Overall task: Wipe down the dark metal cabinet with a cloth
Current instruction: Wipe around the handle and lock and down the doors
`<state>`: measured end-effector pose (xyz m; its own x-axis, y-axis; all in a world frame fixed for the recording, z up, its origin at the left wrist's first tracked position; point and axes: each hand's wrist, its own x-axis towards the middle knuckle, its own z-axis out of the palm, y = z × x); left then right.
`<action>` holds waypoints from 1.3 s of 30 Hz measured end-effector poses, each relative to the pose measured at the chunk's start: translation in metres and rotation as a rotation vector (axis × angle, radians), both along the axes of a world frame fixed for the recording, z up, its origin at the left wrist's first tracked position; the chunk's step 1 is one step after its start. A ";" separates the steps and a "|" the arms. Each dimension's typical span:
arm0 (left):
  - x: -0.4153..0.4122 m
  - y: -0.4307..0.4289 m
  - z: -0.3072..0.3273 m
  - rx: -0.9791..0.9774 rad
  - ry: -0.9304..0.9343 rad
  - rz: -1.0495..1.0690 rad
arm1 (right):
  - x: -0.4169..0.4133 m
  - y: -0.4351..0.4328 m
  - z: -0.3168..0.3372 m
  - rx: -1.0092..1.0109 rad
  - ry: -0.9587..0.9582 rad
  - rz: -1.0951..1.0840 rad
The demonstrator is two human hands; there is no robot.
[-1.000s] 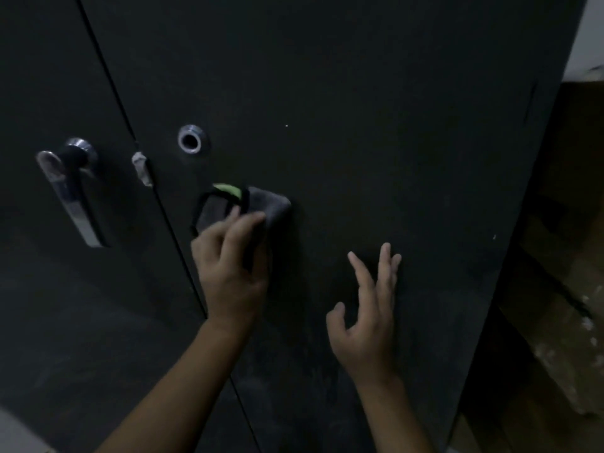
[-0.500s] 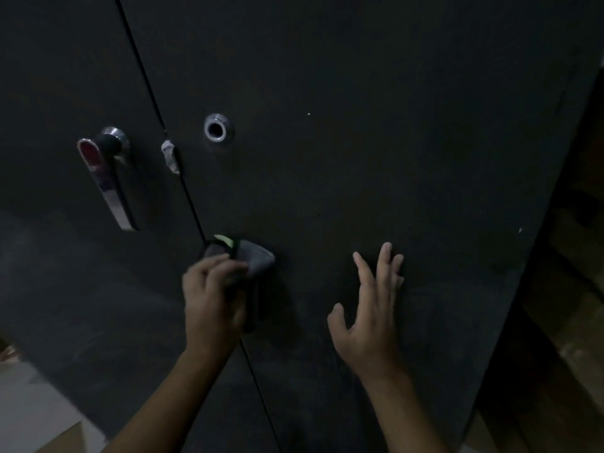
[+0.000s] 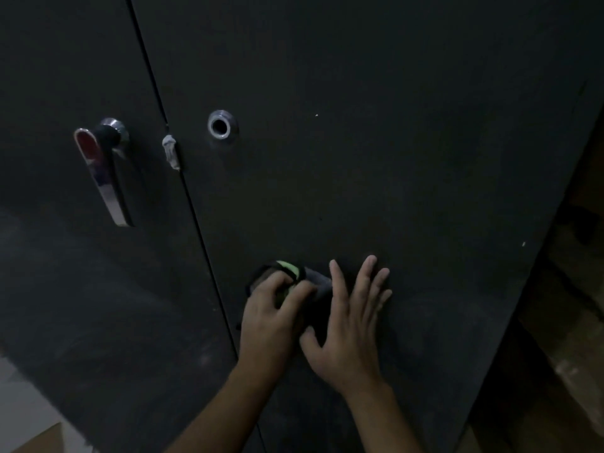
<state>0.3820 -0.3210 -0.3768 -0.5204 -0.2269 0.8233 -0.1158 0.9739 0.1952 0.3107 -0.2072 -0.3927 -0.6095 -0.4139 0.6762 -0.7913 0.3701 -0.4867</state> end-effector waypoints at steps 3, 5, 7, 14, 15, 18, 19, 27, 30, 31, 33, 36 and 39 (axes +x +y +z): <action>0.005 -0.007 -0.036 -0.053 -0.173 0.004 | -0.003 0.008 -0.001 -0.073 -0.009 0.024; 0.014 -0.011 -0.043 -0.018 -0.224 -0.009 | -0.012 0.015 -0.003 -0.078 0.034 -0.022; 0.022 -0.016 -0.042 0.040 -0.156 0.046 | -0.024 0.022 -0.005 -0.105 0.074 -0.094; 0.041 -0.041 -0.009 0.236 0.302 0.193 | -0.032 0.027 -0.012 -0.076 0.092 -0.150; 0.037 -0.039 -0.005 0.285 0.380 0.224 | -0.029 0.024 -0.012 -0.065 0.080 -0.146; 0.026 -0.023 -0.010 0.414 0.472 0.287 | -0.020 0.015 -0.012 -0.061 0.052 -0.135; 0.022 -0.020 -0.018 0.437 0.479 0.302 | -0.018 0.013 -0.011 -0.061 0.046 -0.135; 0.016 0.019 -0.109 0.647 0.053 0.307 | -0.017 0.012 -0.014 -0.005 0.065 -0.160; 0.015 0.024 -0.092 0.664 0.133 0.292 | -0.016 0.015 -0.012 0.017 0.070 -0.163; 0.015 0.023 -0.080 0.658 0.188 0.289 | -0.016 0.016 -0.012 0.022 0.076 -0.165; 0.013 0.021 -0.054 0.607 0.305 0.282 | -0.018 0.017 -0.012 0.030 0.094 -0.166; 0.003 0.023 -0.016 0.568 0.431 0.248 | -0.024 0.021 -0.013 0.023 0.127 -0.176; -0.013 0.037 -0.003 0.525 0.402 0.157 | -0.031 0.027 -0.007 -0.097 0.139 -0.168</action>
<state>0.3686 -0.2840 -0.3794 -0.1247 -0.6969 0.7062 -0.0677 0.7161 0.6947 0.2795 -0.1802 -0.3997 -0.5624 -0.2437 0.7902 -0.7845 0.4593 -0.4167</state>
